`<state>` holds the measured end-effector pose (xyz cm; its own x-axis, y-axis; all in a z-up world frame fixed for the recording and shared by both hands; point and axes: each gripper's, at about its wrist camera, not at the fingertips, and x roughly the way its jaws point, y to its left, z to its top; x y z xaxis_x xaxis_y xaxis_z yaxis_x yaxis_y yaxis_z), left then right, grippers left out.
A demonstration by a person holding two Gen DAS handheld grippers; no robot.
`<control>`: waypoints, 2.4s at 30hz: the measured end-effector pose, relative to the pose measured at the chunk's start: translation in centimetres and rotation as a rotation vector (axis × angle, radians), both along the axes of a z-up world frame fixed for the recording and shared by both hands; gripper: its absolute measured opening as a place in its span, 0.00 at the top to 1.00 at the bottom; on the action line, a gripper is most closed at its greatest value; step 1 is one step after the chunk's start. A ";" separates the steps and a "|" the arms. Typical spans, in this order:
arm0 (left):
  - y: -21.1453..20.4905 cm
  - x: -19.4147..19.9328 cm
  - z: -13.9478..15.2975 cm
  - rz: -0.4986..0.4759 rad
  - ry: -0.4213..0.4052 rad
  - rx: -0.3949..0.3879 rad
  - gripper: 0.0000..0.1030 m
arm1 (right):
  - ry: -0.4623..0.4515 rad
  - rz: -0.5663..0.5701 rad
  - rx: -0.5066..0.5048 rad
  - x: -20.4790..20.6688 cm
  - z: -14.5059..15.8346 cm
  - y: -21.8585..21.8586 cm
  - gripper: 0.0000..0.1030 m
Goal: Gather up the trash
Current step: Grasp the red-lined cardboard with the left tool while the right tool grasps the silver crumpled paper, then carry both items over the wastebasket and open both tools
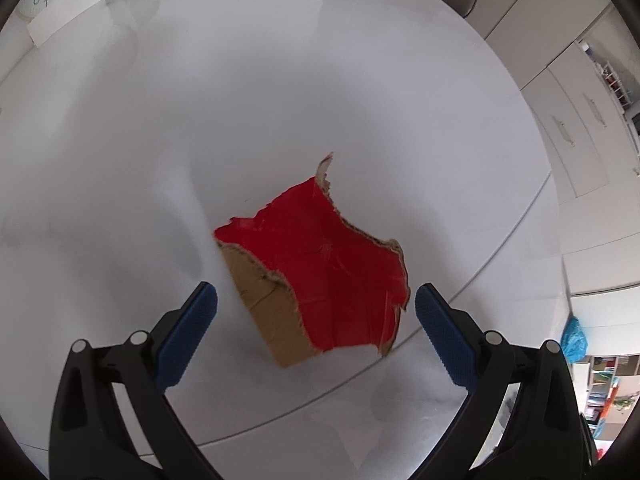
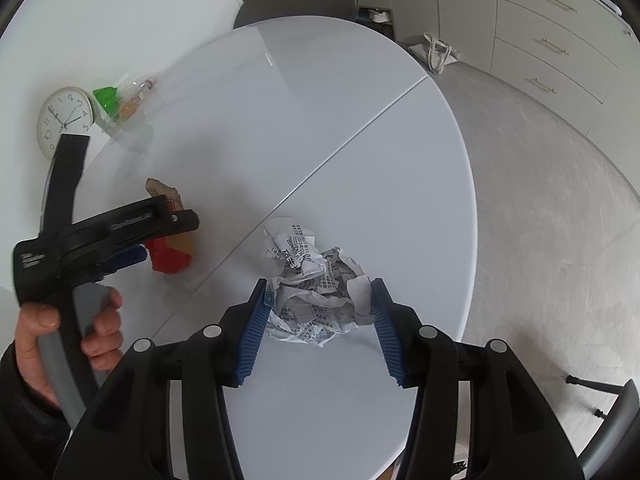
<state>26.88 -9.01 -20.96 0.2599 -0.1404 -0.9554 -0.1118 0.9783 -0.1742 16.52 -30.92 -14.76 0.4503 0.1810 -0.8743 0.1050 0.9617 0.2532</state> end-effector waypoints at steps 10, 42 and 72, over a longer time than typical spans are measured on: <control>-0.8 -0.3 0.0 -0.030 -0.016 0.067 0.55 | -0.002 -0.019 0.009 -1.2 0.3 -0.3 0.50; -11.3 -26.2 14.3 -0.731 -0.252 0.012 0.56 | -0.007 -0.286 -0.087 -28.5 4.8 -4.9 0.49; -18.4 -35.3 13.9 -0.986 -0.235 0.011 0.56 | 0.099 -0.418 -0.066 -37.2 0.7 -9.1 0.48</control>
<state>-8.40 -27.43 -7.08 0.2149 -0.3851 -0.8975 0.7823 0.6180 -0.0778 -20.69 -39.99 -14.08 0.3863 -0.0574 -0.9206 0.5098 0.8450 0.1613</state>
